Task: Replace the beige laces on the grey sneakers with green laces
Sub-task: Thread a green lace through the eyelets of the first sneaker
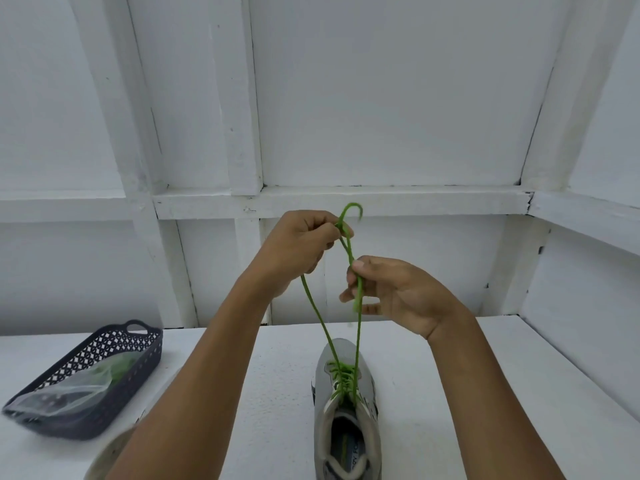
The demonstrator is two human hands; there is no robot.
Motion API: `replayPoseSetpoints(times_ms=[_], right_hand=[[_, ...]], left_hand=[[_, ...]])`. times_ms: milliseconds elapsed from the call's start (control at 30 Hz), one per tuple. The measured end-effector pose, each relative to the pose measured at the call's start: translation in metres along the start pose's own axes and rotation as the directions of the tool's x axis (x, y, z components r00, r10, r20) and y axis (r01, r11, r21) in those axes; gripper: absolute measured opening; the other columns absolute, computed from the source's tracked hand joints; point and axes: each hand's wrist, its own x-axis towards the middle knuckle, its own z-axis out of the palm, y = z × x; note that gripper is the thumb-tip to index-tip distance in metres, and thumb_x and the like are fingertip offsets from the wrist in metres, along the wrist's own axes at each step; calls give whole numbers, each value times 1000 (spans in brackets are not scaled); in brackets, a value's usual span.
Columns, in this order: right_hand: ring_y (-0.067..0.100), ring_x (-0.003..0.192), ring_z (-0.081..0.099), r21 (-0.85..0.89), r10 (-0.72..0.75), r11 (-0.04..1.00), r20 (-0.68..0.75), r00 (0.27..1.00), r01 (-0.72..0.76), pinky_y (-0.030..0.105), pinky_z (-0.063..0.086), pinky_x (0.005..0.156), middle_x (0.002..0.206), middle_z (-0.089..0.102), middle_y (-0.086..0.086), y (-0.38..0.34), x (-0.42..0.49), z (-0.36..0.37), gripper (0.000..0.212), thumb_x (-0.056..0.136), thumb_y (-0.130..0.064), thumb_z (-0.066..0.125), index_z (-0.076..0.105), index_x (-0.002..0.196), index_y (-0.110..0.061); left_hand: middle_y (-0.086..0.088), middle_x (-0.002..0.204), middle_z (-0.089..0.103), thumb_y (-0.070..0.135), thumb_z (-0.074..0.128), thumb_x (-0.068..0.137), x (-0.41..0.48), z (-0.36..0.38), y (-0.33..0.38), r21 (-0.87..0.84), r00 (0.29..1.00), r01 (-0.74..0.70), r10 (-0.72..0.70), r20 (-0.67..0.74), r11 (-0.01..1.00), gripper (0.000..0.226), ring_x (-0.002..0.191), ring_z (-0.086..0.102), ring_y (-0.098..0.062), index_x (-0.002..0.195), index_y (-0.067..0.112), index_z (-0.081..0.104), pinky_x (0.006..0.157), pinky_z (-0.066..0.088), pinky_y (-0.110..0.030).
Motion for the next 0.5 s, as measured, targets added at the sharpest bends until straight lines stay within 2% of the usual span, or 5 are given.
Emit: replayPoseSetpoints(times_ms=[100,233,300,400,500], right_hand=[[15,67,60,115,-41,992,-76,996,50,33,44,77,65,56,2,3,1,-1,18,85,-30,62,68,79,-13],[12,56,52,144,-91,983,-160,983,115,24,48,60,68,57,4,5,1,-3,14,80,-18,69,69,90,-8],[15,58,54,97,-89,989,-175,981,108,25,45,59,72,67,7,5,1,-3,11,85,-11,69,68,94,-7],[17,59,60,68,-86,993,-160,983,98,22,45,55,97,76,13,1,0,-2,13,89,-9,65,66,102,-5],[22,85,73,167,-125,974,-169,978,153,24,56,71,111,74,7,2,1,-1,33,86,-25,65,65,113,-7]], left_hand=[[6,54,37,12,58,97,-2,-4,-2,-33,992,6,-2,123,999,18,48,24,-12,95,4,74,45,23,-23],[-6,59,36,29,67,93,-4,-3,-6,30,994,-89,87,68,996,24,47,24,-14,86,7,74,46,22,-26],[0,57,36,27,61,97,-3,-1,-7,-19,995,-88,89,54,996,26,48,24,-14,89,8,76,46,22,-25],[-3,60,39,19,55,100,-2,2,-6,-128,998,-58,62,31,990,26,47,26,-12,95,6,77,45,23,-24],[-5,63,43,15,53,99,-3,3,-6,-187,998,-60,60,-6,980,25,48,28,-12,96,6,76,46,22,-25]])
